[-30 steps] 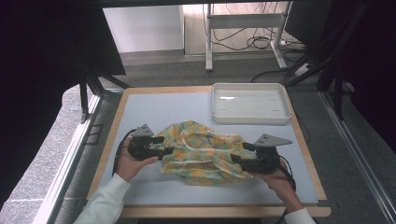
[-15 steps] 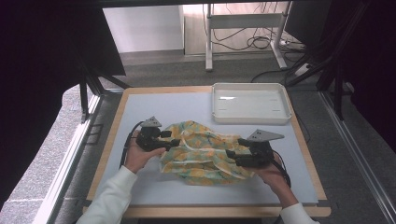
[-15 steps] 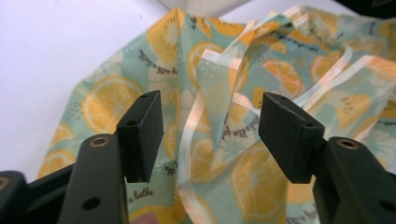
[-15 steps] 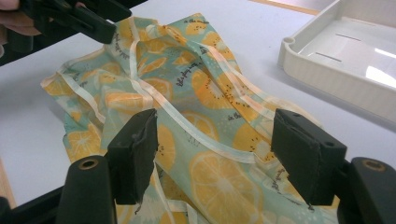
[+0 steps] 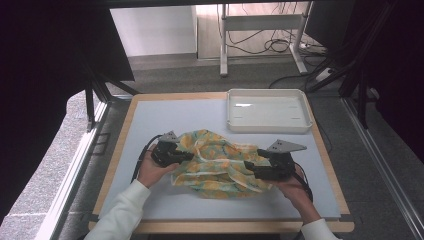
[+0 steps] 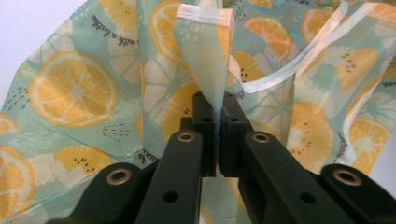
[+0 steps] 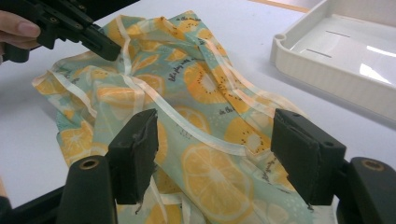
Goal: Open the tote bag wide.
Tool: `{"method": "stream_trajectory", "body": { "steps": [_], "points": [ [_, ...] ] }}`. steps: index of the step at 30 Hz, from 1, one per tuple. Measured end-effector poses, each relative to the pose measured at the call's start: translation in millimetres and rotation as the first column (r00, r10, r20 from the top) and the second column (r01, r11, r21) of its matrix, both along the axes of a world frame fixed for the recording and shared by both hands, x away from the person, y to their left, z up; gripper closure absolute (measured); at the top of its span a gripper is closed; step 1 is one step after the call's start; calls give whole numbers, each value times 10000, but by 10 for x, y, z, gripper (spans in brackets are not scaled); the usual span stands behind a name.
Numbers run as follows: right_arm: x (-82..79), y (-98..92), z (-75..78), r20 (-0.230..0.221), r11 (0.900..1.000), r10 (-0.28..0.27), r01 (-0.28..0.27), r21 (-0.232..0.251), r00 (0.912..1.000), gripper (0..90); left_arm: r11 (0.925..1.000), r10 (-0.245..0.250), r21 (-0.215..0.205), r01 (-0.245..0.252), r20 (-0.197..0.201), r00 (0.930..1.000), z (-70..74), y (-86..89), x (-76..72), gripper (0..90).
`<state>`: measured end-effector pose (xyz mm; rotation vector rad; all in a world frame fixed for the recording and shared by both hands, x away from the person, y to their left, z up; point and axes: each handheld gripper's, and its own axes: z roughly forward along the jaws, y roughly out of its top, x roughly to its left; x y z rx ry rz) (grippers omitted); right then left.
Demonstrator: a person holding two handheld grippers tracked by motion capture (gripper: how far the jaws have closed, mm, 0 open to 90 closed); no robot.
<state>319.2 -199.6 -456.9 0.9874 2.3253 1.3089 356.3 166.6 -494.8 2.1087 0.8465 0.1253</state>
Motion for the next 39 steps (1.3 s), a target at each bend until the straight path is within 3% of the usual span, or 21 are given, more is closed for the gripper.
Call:
{"method": "stream_trajectory", "body": {
  "steps": [10,27,33,37,39],
  "points": [
    [16,-24,-15,-54,9999,-128,127,-27,9999,327,9983,243,-536,-229,257,9994,88,69,-27,900],
    [46,-32,-72,-246,9995,-127,119,-308,9996,345,9974,296,-672,-274,334,9990,117,95,-35,900],
    [67,23,-166,-535,9963,72,-117,-854,9985,332,9976,325,-626,-306,293,9990,98,93,-29,900],
    [50,149,-242,-585,9840,415,-510,-1709,9974,305,9978,301,-592,-286,248,9992,89,82,-29,900],
    [52,174,-259,-607,9813,513,-616,-1822,9968,304,9979,286,-583,-271,241,9993,89,80,-31,900]
  ]
}}
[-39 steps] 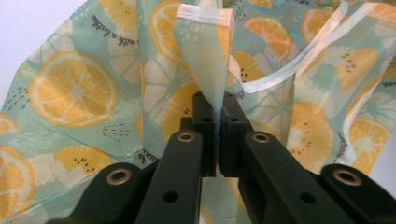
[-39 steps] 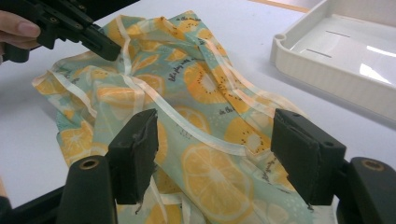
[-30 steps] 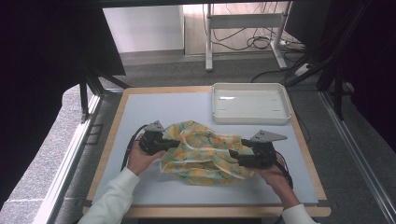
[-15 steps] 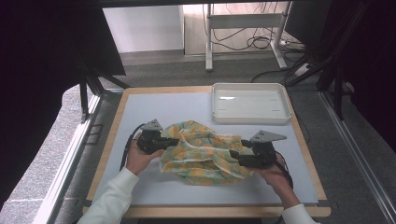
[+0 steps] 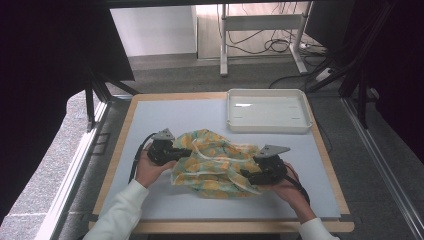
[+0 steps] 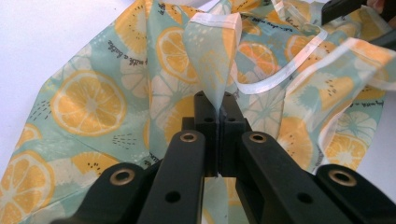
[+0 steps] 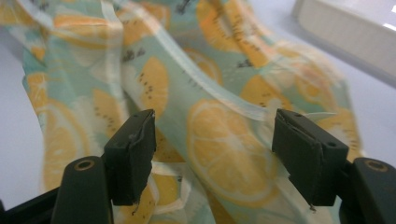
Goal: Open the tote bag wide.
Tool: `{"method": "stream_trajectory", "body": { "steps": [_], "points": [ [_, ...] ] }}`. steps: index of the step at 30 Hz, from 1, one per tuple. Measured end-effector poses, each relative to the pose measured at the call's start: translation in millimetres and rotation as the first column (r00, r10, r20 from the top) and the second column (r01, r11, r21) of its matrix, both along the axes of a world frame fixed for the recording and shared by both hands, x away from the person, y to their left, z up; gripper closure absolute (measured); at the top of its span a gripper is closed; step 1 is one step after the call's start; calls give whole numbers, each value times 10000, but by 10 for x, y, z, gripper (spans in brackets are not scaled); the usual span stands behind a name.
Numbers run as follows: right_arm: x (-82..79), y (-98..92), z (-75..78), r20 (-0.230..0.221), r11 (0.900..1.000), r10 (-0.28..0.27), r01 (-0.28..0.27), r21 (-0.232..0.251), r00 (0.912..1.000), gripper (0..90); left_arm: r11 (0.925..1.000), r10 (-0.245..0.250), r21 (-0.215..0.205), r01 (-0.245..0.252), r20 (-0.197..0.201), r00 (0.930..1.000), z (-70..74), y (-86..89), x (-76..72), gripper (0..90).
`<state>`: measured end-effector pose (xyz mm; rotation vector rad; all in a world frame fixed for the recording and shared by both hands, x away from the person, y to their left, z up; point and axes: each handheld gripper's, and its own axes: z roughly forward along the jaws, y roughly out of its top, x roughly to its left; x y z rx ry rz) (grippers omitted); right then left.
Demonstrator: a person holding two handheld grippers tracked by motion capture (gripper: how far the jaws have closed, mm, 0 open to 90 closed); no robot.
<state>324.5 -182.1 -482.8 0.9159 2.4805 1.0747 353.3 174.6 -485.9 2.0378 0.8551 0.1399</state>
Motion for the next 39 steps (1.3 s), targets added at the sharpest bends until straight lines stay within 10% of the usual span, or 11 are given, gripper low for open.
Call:
{"method": "stream_trajectory", "body": {
  "steps": [6,11,16,39],
  "points": [
    [-5,90,-75,129,9965,317,-306,-773,9994,430,10000,-3,5,3,5,10000,3,3,-3,900],
    [18,41,-55,14,9997,127,-126,-213,9999,747,10000,-35,18,35,10,10000,2,2,-6,900],
    [23,-1,-3,92,9993,214,-217,314,9997,865,10000,-36,1,36,23,10000,8,1,-15,900],
    [346,26,292,777,9889,-404,288,1458,9962,888,9982,473,-395,-452,537,9974,149,102,-30,900]
  ]
}}
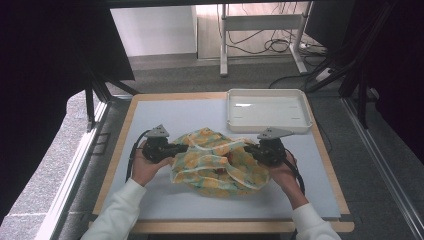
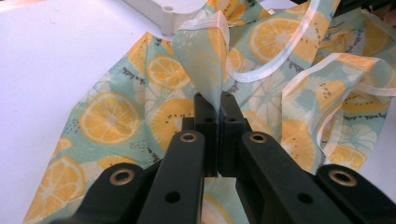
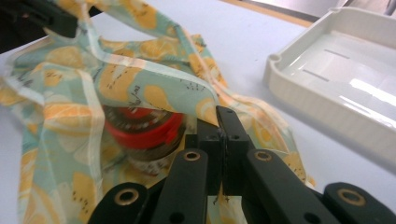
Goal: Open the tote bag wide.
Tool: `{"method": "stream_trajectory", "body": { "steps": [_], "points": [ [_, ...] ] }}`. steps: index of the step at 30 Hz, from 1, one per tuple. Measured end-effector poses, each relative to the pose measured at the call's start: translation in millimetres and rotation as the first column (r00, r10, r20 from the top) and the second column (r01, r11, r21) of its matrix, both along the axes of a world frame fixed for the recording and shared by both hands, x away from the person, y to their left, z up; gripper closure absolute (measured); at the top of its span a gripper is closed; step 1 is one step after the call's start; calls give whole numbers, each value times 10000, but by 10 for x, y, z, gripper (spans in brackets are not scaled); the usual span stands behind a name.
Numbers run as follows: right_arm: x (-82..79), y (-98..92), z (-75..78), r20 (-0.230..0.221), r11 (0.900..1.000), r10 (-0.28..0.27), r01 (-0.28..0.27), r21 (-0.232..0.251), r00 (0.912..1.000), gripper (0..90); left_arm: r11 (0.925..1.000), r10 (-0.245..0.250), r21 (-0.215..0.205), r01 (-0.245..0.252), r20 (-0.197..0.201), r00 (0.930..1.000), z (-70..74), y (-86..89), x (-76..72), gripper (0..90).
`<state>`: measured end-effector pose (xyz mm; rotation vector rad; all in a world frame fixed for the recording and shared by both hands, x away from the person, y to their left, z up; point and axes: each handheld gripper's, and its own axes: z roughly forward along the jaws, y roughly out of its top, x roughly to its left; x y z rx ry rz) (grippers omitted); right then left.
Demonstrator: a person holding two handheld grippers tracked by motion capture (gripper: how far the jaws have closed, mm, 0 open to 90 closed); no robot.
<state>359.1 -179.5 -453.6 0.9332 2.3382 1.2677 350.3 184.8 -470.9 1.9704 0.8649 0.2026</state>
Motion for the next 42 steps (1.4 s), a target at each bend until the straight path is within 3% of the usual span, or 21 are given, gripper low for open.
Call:
{"method": "stream_trajectory", "body": {
  "steps": [10,15,20,26,35,37,42],
  "points": [
    [176,21,-45,-23,9988,-495,495,27,9988,888,9982,360,460,-378,382,9986,42,-60,68,900],
    [266,16,-92,-95,9971,-762,762,-14,9970,888,9968,572,542,-591,364,9977,17,-82,144,900],
    [354,56,-225,-418,9939,-987,964,-543,9942,888,9906,820,1090,-830,132,9965,-103,-116,239,900],
    [397,93,-357,-821,9896,-1121,1038,-995,9903,888,9885,939,1212,-906,-217,9953,-208,-115,278,900],
    [400,164,-532,-1453,9795,-982,699,-1888,9845,888,9836,1001,1577,-877,-722,9924,-375,-112,296,899],
    [397,180,-585,-1740,9762,-1002,630,-2073,9796,888,9815,1007,1719,-846,-869,9911,-435,-115,298,899],
    [389,166,-632,-1933,9756,-895,469,-2146,9771,888,9811,918,1797,-715,-1074,9900,-503,-125,294,899]
  ]
}}
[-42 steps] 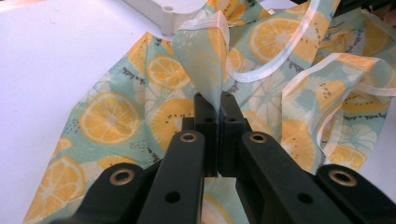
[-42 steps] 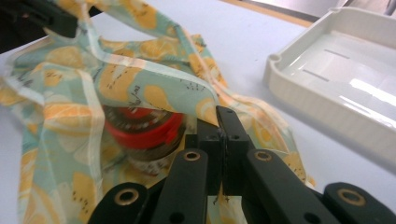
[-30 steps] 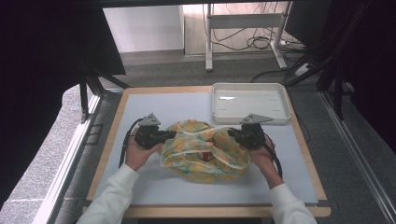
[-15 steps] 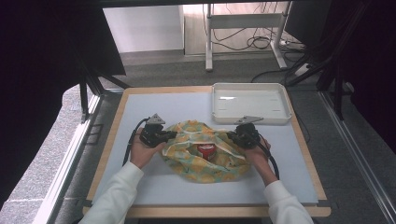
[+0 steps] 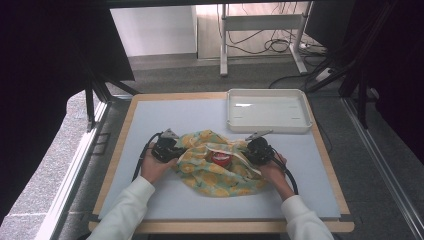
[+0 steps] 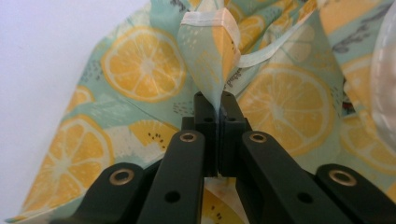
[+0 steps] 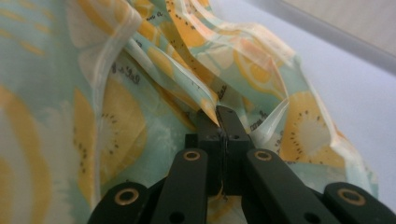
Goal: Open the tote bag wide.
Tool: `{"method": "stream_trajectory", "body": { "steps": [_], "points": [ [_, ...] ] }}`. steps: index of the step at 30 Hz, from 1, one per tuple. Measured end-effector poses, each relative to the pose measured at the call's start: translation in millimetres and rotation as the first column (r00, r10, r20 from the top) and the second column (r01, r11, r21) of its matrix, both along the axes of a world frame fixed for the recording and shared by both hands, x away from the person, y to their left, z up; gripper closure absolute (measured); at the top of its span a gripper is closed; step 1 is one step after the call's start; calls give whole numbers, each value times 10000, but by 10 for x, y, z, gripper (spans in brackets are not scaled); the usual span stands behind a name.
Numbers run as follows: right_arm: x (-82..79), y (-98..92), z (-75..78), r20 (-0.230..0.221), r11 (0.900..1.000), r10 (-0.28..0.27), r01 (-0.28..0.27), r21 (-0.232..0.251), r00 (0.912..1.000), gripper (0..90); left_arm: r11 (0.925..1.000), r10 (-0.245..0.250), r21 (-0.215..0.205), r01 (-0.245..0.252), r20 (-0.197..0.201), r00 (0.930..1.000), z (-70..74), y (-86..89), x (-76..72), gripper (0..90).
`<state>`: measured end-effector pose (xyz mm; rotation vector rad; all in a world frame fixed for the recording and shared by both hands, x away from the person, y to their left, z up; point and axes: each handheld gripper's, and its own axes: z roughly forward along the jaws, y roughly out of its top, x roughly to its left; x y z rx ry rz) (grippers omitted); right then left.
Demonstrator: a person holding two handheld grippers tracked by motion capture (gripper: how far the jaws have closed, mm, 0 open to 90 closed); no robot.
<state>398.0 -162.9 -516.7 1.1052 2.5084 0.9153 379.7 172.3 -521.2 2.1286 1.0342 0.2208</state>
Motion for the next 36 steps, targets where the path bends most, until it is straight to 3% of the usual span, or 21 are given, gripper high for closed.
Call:
{"method": "stream_trajectory", "body": {
  "steps": [7,15,18,19,20,21,22,23,24,31,36],
  "points": [
    [-17,-35,-15,-102,9999,-27,28,124,9999,884,9999,-77,-82,75,-247,9997,-53,0,-11,897],
    [-7,-87,-8,-24,9989,-147,148,445,9999,807,9996,-84,-268,80,-165,9998,-40,16,-11,870],
    [-13,-109,44,400,9980,-301,278,565,9987,652,9994,-91,-321,89,-74,9999,-30,17,-17,859],
    [-13,-109,44,400,9980,-301,278,565,9987,652,9994,-91,-321,89,-74,9999,-30,17,-17,859],
    [-21,-139,108,698,9964,-558,511,682,9960,536,9994,-82,-327,80,-58,9999,-28,17,-18,858],
    [-21,-139,108,698,9964,-558,511,682,9960,536,9994,-80,-337,78,-54,10000,-26,17,-19,858],
    [-29,-191,177,991,9918,-836,732,1046,9916,455,9994,-92,-344,91,-56,9999,-24,17,-19,858],
    [-29,-191,177,991,9918,-836,732,1046,9916,455,9993,-97,-369,95,-66,9999,-24,17,-19,858],
    [-38,-247,251,1030,9863,-1058,912,1372,9890,392,9991,-107,-414,103,-95,9999,-22,17,-18,858],
    [-104,-392,496,1340,9710,-1298,986,2178,9824,358,9991,-109,-420,110,24,9999,-4,13,-29,858],
    [-204,-413,720,1593,9651,-926,493,2572,9829,358,9990,-114,-424,115,29,9999,-2,10,-32,858]
  ]
}}
